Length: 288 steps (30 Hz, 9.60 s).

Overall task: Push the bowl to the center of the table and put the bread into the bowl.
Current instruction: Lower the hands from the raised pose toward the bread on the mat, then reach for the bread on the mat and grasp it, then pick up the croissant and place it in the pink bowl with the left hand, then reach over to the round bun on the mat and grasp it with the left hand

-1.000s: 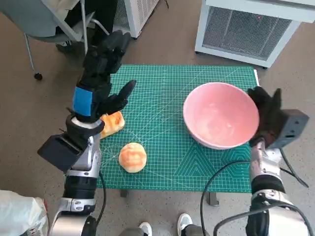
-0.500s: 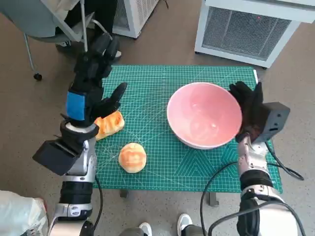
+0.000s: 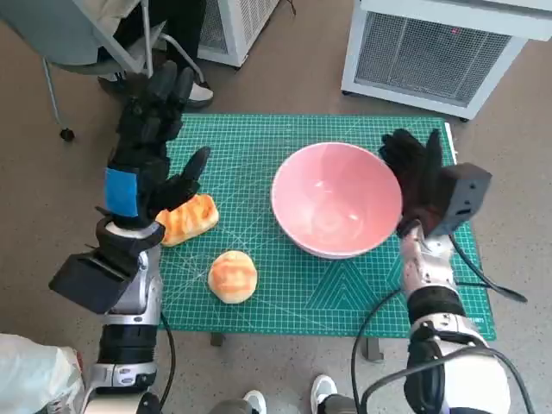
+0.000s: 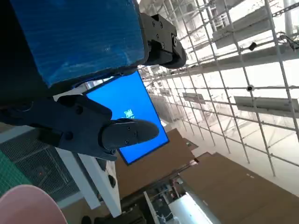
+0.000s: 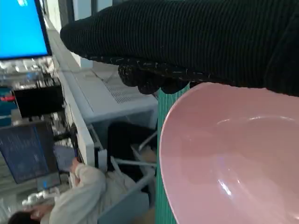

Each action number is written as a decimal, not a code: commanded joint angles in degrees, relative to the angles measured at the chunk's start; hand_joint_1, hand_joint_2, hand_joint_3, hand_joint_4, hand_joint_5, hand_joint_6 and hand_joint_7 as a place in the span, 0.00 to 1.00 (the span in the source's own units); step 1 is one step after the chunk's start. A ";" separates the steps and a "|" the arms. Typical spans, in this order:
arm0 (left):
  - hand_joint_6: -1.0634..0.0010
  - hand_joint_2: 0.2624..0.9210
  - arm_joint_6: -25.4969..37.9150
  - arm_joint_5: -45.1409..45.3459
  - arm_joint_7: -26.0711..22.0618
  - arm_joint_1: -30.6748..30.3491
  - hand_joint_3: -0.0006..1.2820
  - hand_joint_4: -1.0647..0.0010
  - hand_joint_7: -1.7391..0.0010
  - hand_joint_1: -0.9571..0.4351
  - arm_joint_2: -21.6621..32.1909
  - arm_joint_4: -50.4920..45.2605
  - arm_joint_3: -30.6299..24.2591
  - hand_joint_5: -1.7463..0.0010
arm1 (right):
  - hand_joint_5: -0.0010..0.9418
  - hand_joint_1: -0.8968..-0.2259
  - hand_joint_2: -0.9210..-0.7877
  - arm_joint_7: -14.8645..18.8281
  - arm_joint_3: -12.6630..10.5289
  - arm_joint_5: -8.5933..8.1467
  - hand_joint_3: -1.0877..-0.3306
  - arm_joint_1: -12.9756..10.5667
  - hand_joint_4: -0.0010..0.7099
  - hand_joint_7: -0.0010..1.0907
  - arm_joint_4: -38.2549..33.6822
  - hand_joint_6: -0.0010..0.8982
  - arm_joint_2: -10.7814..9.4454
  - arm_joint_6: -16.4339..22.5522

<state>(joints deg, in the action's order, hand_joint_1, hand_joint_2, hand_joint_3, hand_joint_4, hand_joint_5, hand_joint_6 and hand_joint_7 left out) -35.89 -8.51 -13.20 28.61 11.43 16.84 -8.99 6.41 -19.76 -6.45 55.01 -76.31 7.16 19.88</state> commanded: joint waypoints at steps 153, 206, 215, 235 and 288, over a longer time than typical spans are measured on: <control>0.40 1.00 46.21 37.20 -6.34 22.49 0.02 0.27 0.33 0.69 11.97 -10.75 23.78 0.40 | 0.00 0.46 0.00 21.25 12.95 -6.13 0.43 -8.98 0.39 0.03 30.62 0.36 3.22 45.84; 0.91 0.88 17.70 27.36 -17.92 17.35 0.01 0.99 0.98 0.42 14.15 2.00 23.58 1.00 | 0.00 0.47 0.00 14.68 13.12 -2.25 0.39 -12.42 0.38 0.03 35.62 0.34 4.52 44.95; 0.73 0.86 17.42 24.62 -18.49 5.74 0.00 0.83 0.97 0.48 21.50 -16.08 16.02 0.99 | 0.00 0.47 0.00 15.61 13.36 -3.85 0.39 -12.23 0.39 0.03 35.34 0.34 4.56 44.61; 0.59 0.87 18.11 23.19 -22.42 -10.45 0.00 0.70 0.98 0.48 29.51 -25.83 12.60 0.99 | 0.00 0.49 0.00 18.76 13.72 -6.95 0.39 -10.78 0.39 0.04 33.66 0.35 4.39 43.99; 0.44 0.94 38.08 34.74 -34.38 -1.16 0.00 0.48 0.95 0.54 23.00 -6.24 32.73 0.95 | 0.00 0.47 0.00 20.66 12.85 -6.76 0.39 -10.16 0.39 0.05 32.92 0.35 5.61 44.51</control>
<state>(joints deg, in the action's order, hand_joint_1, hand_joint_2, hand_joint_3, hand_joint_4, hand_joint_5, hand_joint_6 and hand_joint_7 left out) 1.49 25.45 -46.98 28.60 35.02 9.60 22.35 27.48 -6.73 -13.68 45.84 -42.94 12.66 64.36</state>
